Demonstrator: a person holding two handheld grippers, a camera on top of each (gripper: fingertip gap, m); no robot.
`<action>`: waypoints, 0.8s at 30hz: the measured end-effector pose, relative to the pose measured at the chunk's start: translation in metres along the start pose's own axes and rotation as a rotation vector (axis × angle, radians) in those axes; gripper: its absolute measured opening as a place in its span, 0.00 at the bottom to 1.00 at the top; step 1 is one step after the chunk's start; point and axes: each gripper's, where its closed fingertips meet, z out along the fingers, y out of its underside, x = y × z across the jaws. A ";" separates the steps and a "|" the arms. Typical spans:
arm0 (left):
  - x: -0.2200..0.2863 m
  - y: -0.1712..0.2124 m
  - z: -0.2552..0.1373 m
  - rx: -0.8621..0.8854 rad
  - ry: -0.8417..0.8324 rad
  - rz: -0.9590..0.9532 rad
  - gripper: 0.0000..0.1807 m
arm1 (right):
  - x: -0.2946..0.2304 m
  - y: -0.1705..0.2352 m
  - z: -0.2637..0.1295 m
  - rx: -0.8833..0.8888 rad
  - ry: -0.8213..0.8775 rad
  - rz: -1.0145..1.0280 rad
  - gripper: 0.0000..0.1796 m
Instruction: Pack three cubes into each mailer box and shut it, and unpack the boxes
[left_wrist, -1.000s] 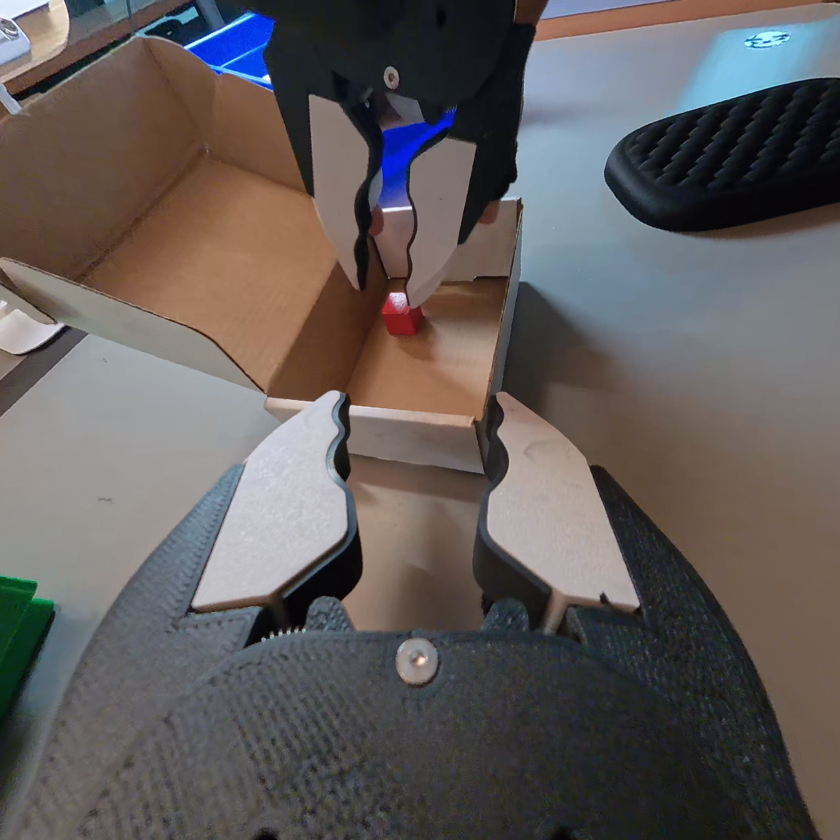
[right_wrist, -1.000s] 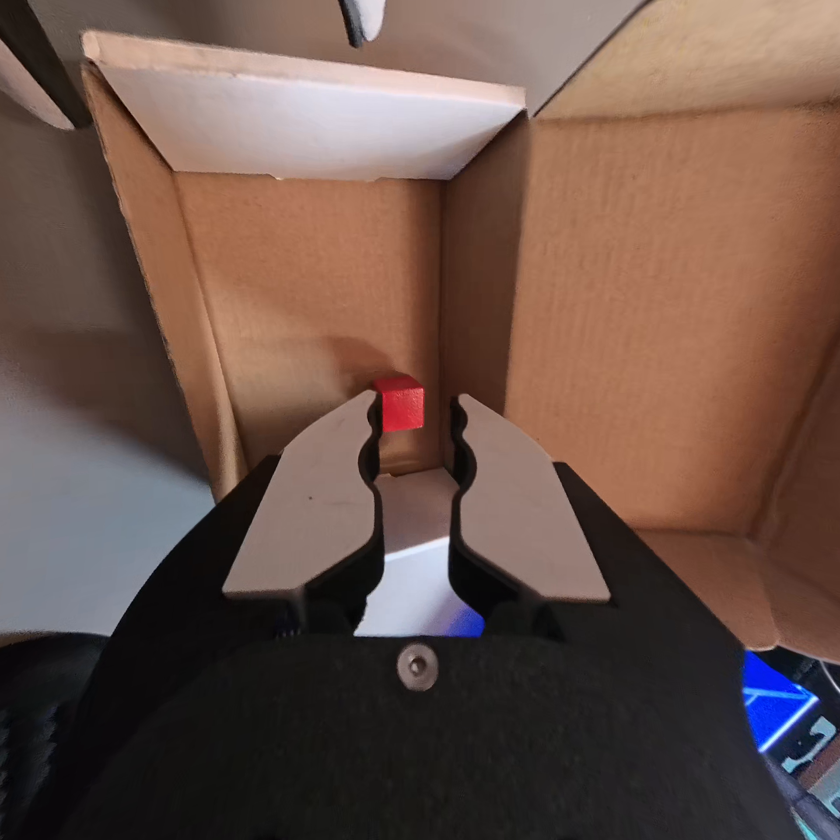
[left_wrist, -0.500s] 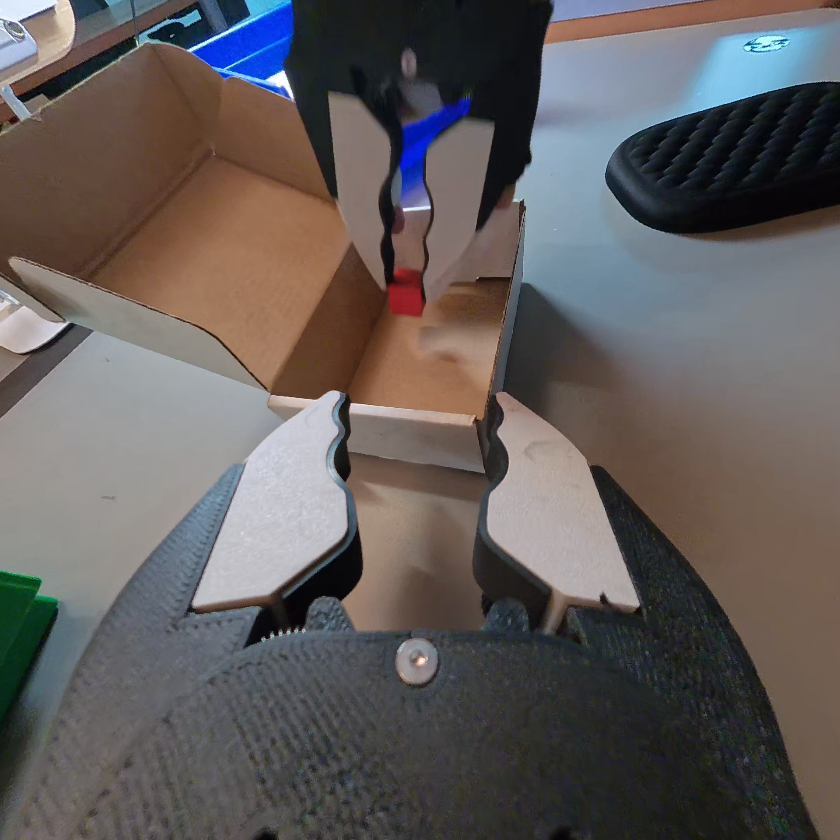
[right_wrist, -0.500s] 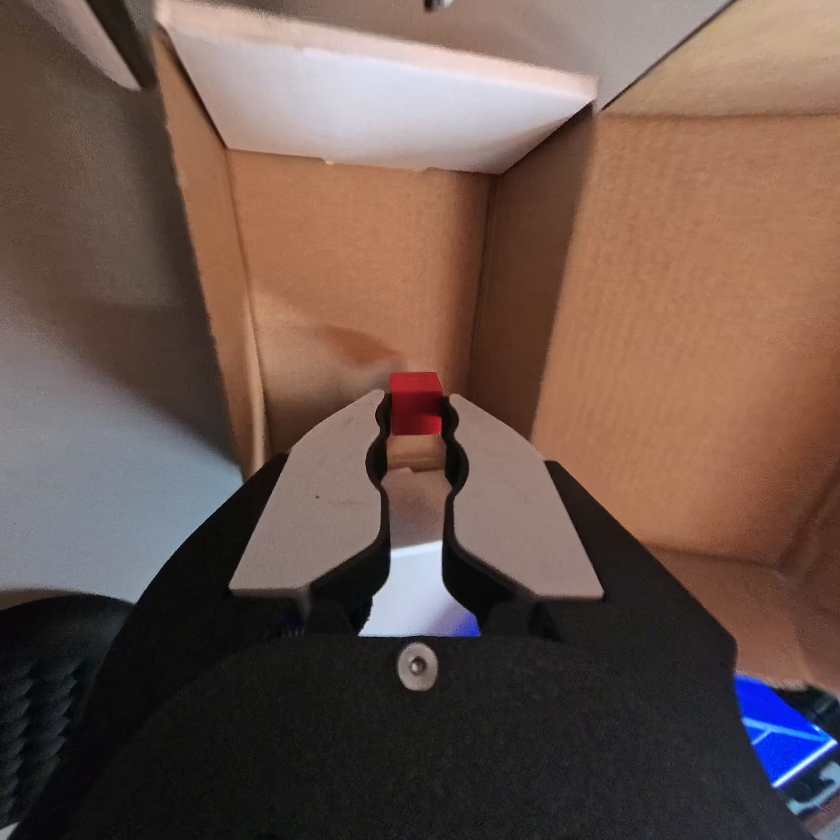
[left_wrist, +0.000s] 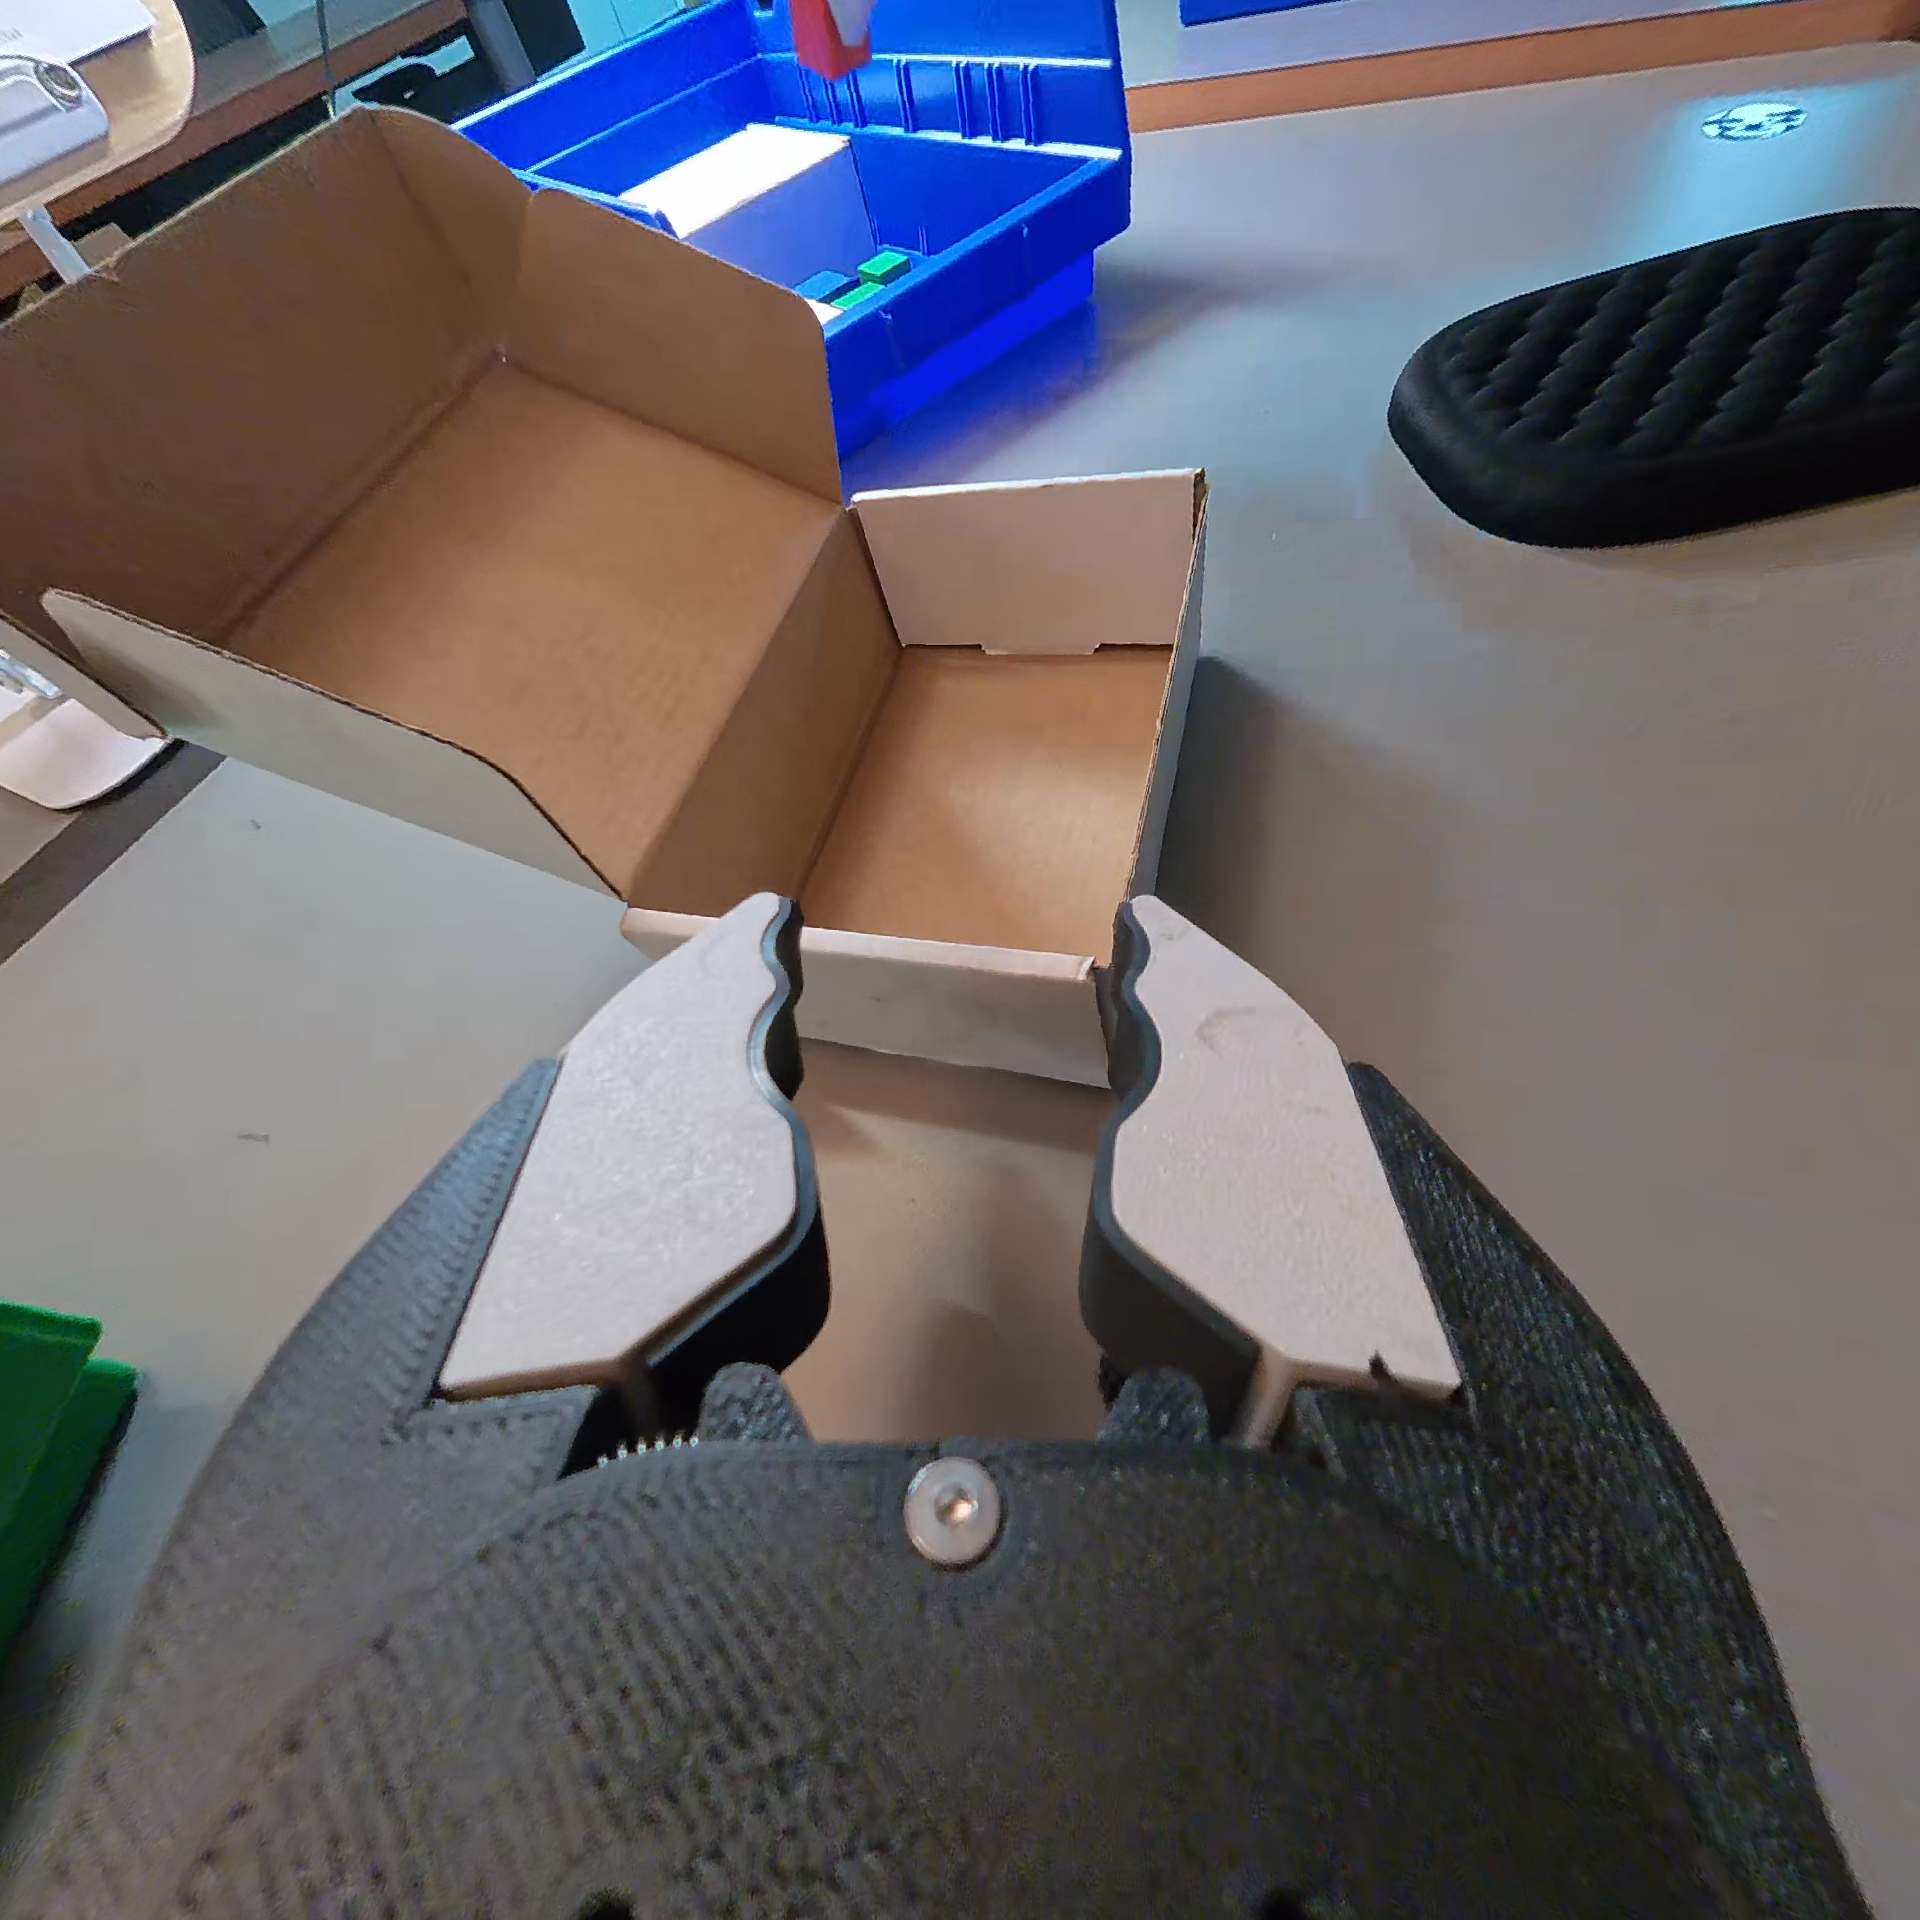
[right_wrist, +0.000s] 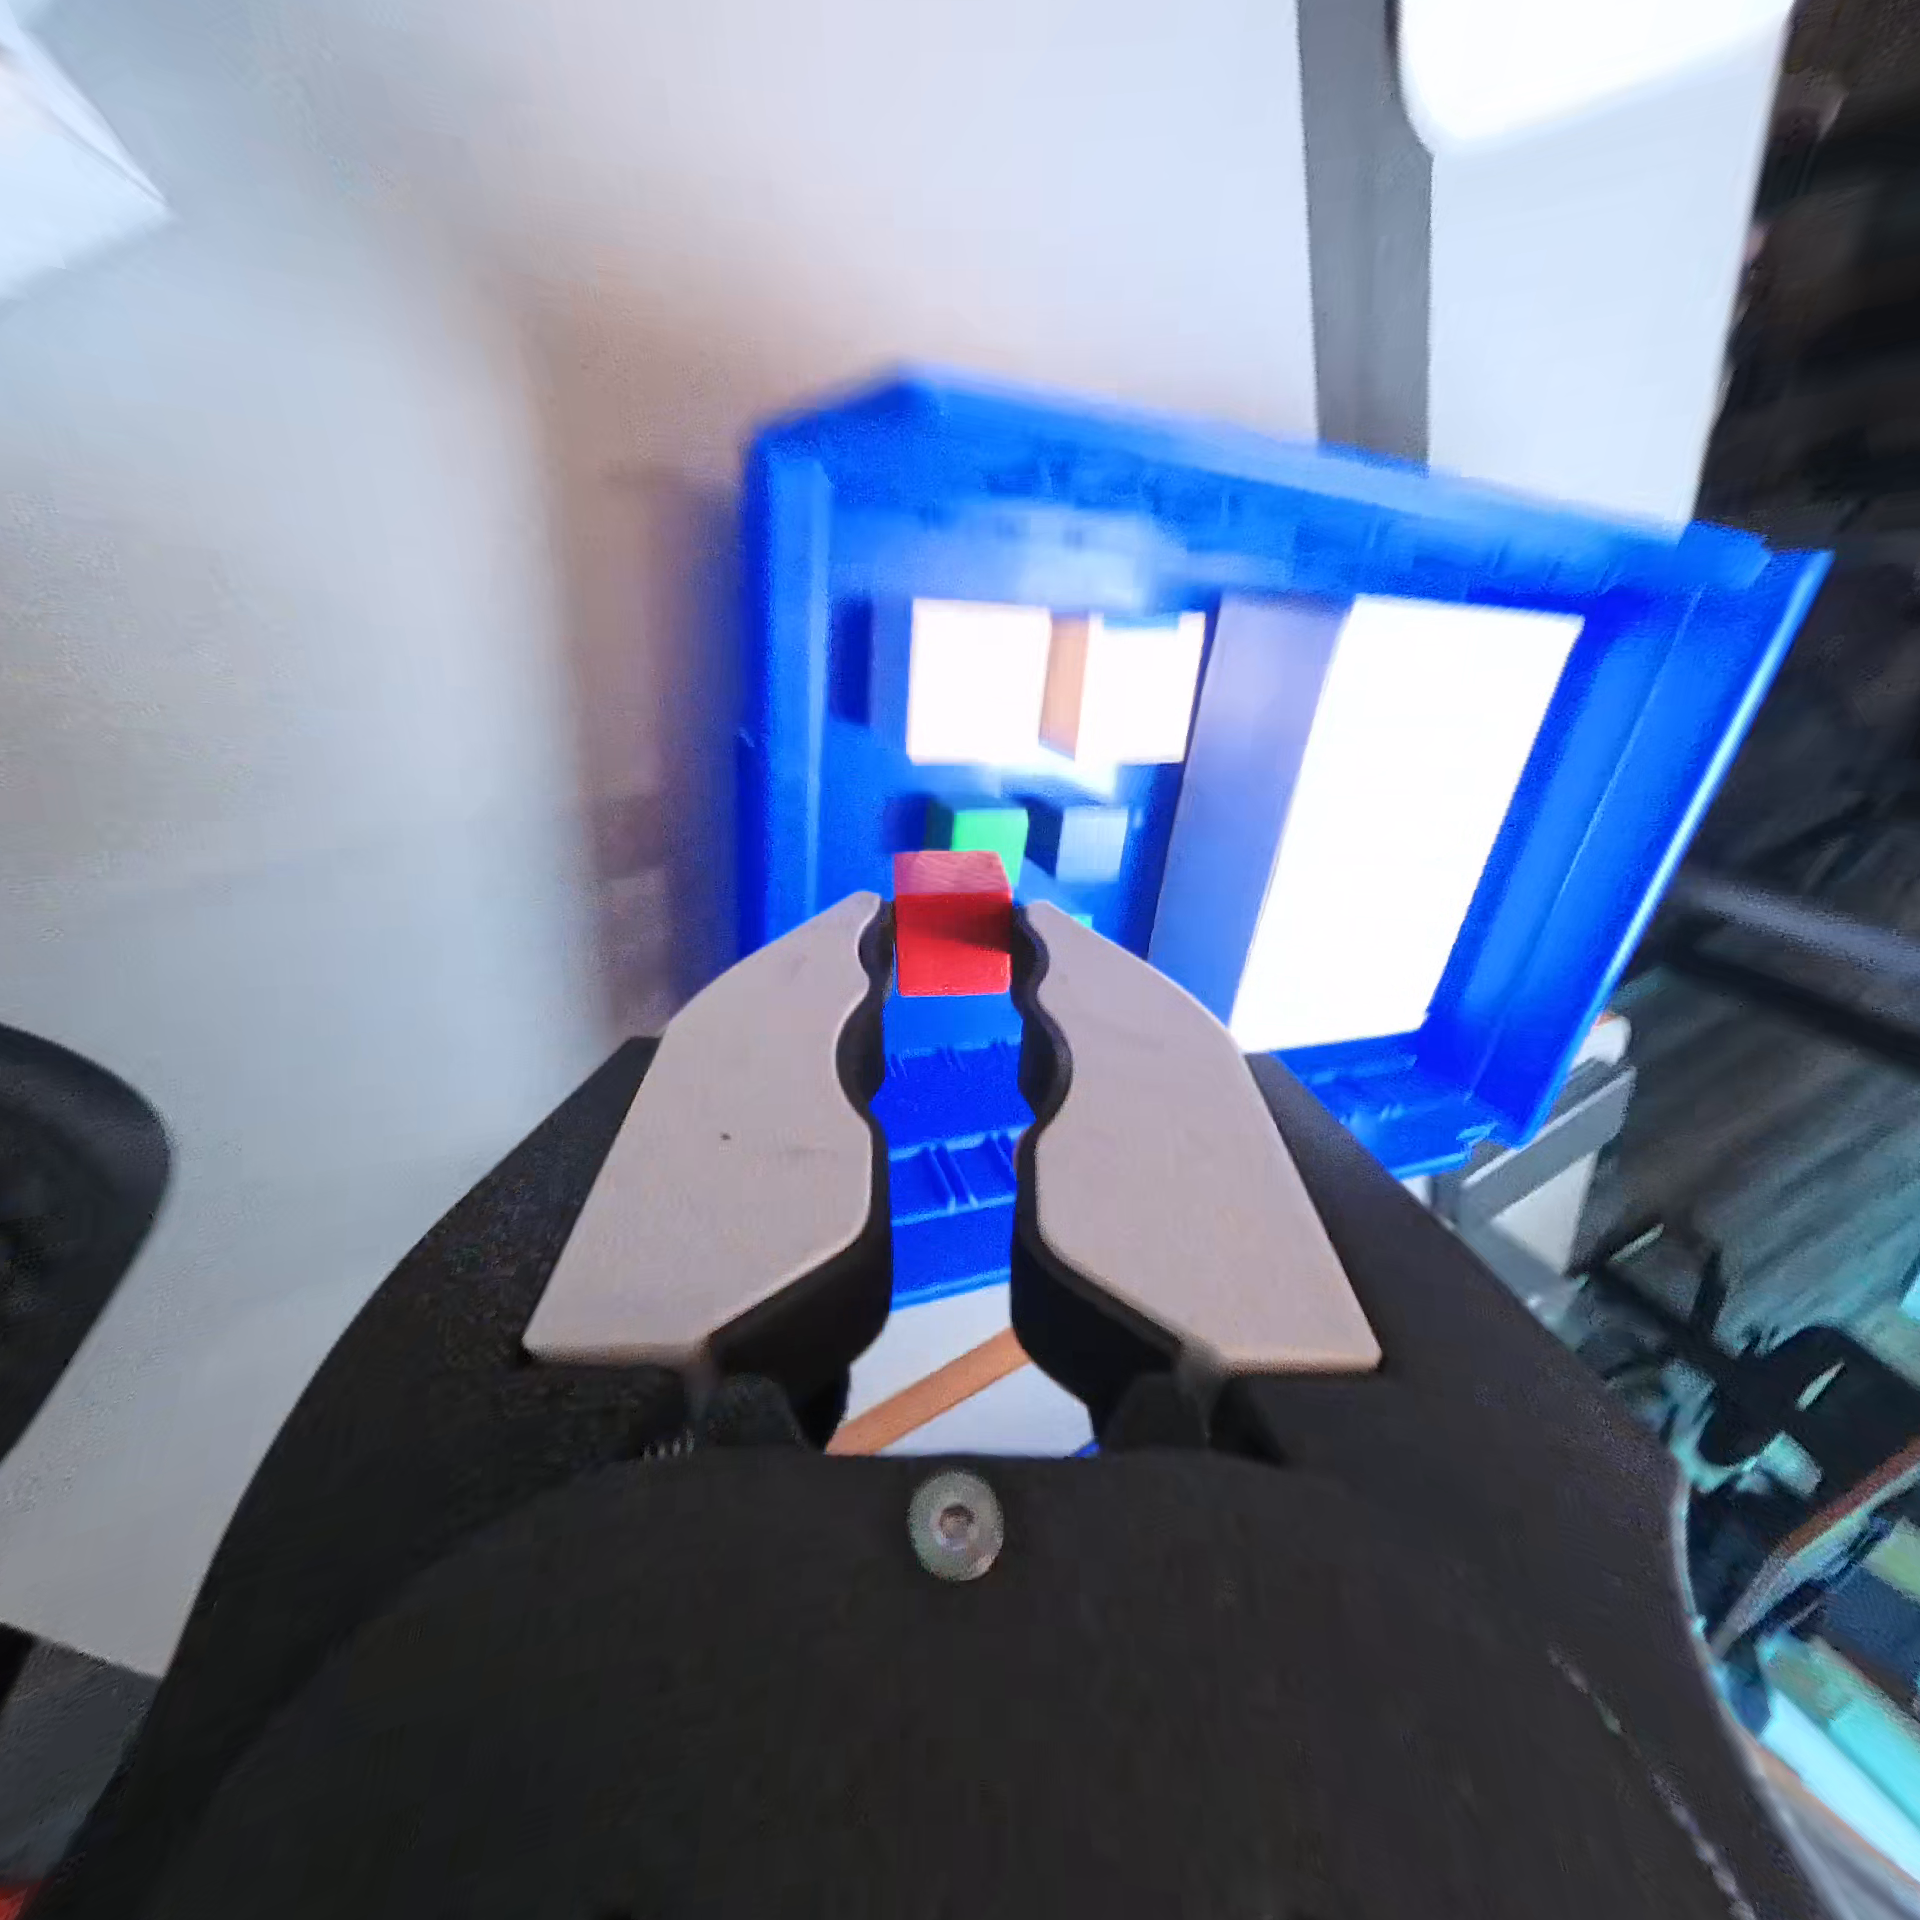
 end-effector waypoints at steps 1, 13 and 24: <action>0.000 0.001 0.000 -0.002 0.002 -0.001 0.31 | 0.005 0.015 0.012 -0.033 -0.010 0.032 0.12; 0.001 0.002 0.002 0.000 0.023 -0.022 0.31 | 0.007 0.072 0.100 -0.238 -0.092 0.079 0.12; 0.001 0.003 0.001 -0.003 0.018 -0.009 0.30 | 0.008 0.079 0.118 -0.296 -0.091 0.091 0.13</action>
